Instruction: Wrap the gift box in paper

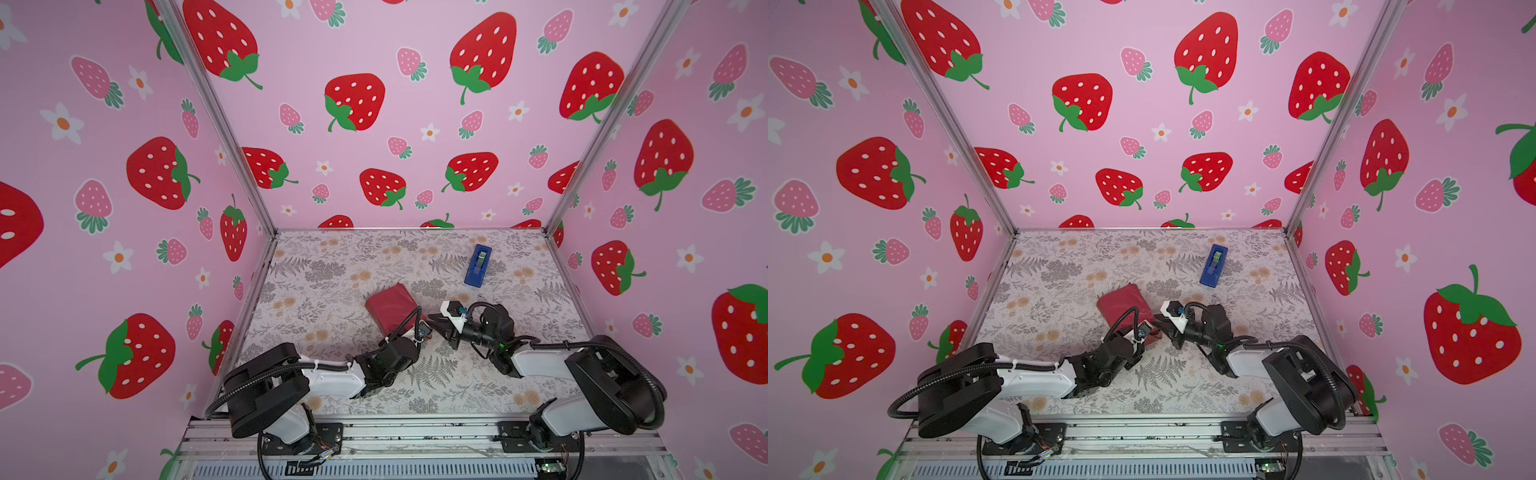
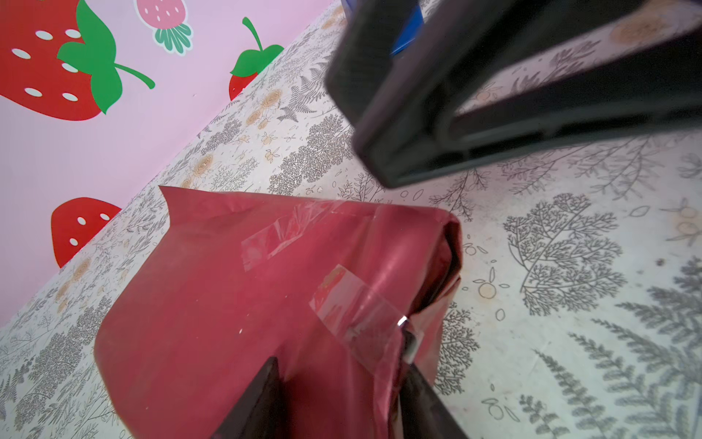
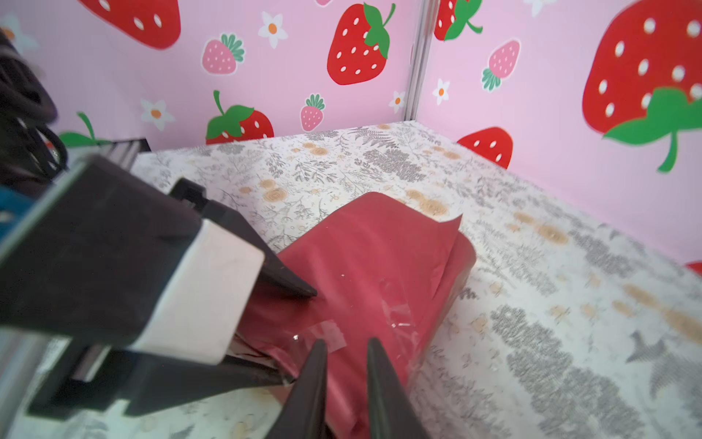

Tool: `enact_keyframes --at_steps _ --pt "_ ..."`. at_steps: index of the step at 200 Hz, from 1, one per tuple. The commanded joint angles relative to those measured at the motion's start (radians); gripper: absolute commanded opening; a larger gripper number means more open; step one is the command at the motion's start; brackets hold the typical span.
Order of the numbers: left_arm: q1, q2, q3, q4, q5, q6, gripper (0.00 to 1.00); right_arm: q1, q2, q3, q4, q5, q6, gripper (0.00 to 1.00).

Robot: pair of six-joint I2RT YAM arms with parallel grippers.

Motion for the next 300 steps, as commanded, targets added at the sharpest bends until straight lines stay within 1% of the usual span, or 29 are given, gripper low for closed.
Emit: enact_keyframes --at_steps 1,19,36,56,77,141,189,253,300 --pt "0.018 0.04 -0.029 -0.167 0.038 -0.039 0.51 0.024 -0.037 -0.068 -0.031 -0.006 0.104 0.05" --pt "0.019 0.041 -0.027 -0.167 0.037 -0.039 0.51 0.046 -0.013 -0.097 -0.008 -0.008 0.121 0.0" --pt "0.02 0.042 -0.026 -0.168 0.037 -0.04 0.51 0.059 0.053 -0.091 0.03 -0.015 0.145 0.0" --pt "0.02 0.039 -0.027 -0.168 0.039 -0.04 0.51 0.069 0.138 -0.073 0.114 -0.022 0.189 0.0" --pt "0.02 0.039 -0.029 -0.168 0.041 -0.04 0.5 0.076 0.201 -0.046 0.176 -0.018 0.219 0.0" --pt "0.02 0.045 -0.021 -0.177 0.045 -0.039 0.51 0.079 0.272 0.03 0.177 -0.036 0.204 0.0" --pt "0.02 0.046 -0.021 -0.178 0.043 -0.041 0.5 0.08 0.243 0.069 0.105 -0.017 0.184 0.0" --pt "0.021 0.044 -0.024 -0.176 0.045 -0.042 0.5 0.079 0.145 0.083 -0.017 0.001 0.17 0.0" --pt "0.021 0.041 -0.024 -0.176 0.044 -0.041 0.5 0.079 0.111 0.146 -0.191 0.029 0.139 0.0"
